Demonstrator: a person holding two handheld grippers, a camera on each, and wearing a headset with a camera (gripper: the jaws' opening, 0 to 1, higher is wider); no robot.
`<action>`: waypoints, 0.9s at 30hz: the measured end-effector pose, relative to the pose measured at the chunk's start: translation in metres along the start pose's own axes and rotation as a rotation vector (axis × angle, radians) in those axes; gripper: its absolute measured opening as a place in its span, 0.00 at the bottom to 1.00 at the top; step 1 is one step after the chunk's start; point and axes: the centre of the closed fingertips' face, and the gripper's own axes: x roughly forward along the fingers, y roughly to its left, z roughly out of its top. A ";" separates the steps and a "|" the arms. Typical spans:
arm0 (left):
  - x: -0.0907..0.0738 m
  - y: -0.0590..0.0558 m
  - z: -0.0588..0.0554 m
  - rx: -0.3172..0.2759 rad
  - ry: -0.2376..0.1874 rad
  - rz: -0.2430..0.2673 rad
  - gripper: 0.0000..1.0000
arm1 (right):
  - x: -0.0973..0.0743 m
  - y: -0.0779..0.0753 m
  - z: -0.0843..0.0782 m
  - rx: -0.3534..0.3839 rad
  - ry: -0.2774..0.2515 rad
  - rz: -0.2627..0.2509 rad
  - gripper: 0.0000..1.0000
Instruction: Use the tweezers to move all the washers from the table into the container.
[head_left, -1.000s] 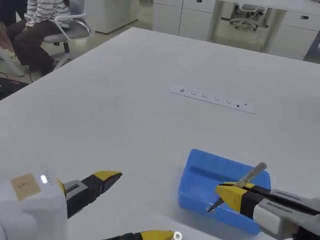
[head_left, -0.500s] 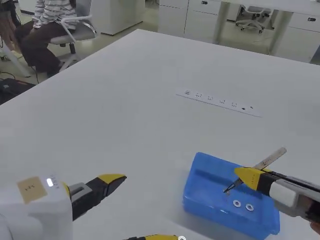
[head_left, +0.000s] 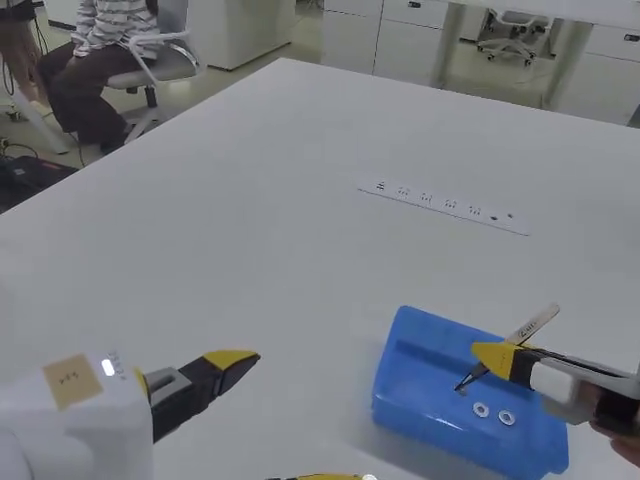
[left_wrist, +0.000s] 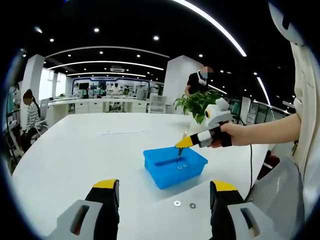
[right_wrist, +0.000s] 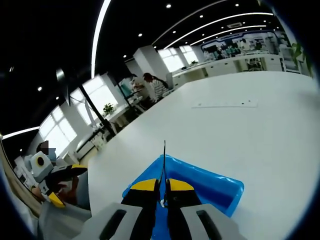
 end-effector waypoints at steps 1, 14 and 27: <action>0.000 0.000 0.000 -0.001 0.000 0.000 0.75 | 0.002 -0.001 -0.001 -0.002 0.004 -0.003 0.03; 0.000 0.001 0.000 -0.002 -0.002 0.004 0.75 | 0.014 -0.012 -0.013 -0.059 0.066 -0.042 0.03; 0.000 0.001 0.000 -0.002 -0.001 0.002 0.75 | 0.016 -0.012 -0.021 -0.193 0.107 -0.056 0.03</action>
